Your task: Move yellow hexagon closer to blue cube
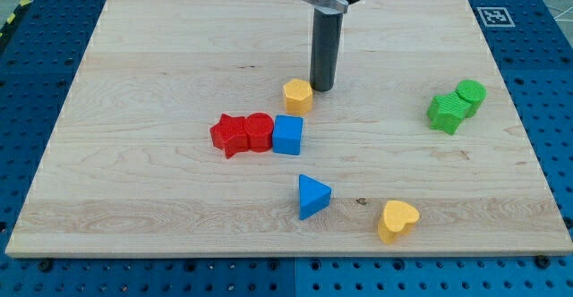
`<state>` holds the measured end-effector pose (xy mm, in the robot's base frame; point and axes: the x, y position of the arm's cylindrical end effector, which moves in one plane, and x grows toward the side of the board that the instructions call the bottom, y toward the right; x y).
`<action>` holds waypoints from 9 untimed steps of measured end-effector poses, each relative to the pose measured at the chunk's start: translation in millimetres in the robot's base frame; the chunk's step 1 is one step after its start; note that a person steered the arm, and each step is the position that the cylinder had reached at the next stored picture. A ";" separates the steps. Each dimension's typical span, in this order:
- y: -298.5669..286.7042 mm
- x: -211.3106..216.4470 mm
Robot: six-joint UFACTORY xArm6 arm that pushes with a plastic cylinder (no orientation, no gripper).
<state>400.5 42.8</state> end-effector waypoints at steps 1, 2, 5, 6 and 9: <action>-3.8 11.3; -8.5 17.0; -11.1 8.2; -21.0 4.5; -54.6 1.7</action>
<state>402.2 -11.8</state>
